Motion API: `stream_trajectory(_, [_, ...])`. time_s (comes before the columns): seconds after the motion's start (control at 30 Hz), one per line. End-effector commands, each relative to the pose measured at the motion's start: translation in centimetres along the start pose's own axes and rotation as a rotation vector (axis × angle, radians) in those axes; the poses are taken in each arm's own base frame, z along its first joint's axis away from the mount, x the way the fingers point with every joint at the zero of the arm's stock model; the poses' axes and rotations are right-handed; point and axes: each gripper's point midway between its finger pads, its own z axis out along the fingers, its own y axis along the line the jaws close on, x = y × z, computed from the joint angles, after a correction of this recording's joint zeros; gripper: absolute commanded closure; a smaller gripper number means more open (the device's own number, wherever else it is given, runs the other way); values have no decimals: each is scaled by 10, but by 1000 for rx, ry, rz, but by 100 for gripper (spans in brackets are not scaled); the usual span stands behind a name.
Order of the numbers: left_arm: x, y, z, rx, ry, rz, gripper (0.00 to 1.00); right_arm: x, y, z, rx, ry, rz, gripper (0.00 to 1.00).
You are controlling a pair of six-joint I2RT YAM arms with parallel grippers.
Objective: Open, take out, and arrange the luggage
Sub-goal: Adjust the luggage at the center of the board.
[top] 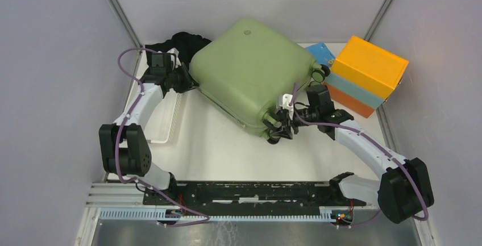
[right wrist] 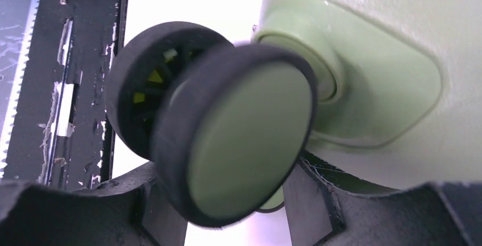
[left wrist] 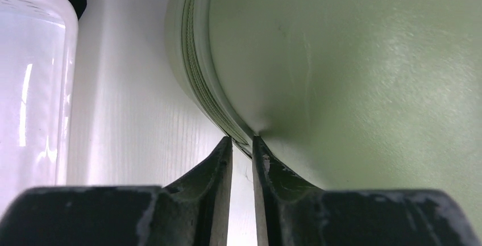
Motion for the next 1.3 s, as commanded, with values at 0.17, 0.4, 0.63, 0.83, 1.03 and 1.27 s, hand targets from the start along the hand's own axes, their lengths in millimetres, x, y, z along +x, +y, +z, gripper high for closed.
stream_trajectory(0.17, [-50,-24,-58,-1,-219,159,66,-52,-13,29,-38,-15,-111,39])
stream_trajectory(0.4, [-15,-38,-102,92,-230,202,55,-32,-5,8,-49,108,-225,31])
stream_trajectory(0.63, [44,-88,-143,452,-155,235,34,-2,13,-24,-23,88,-285,20])
stream_trajectory(0.83, [77,-110,-156,635,-102,165,25,15,5,-44,100,25,-276,18])
stream_trajectory(1.03, [140,-149,-135,589,-95,309,25,31,4,-50,151,-9,-253,17])
stream_trajectory(1.27, [177,-144,-119,608,-213,403,27,51,7,-53,184,-1,-256,15])
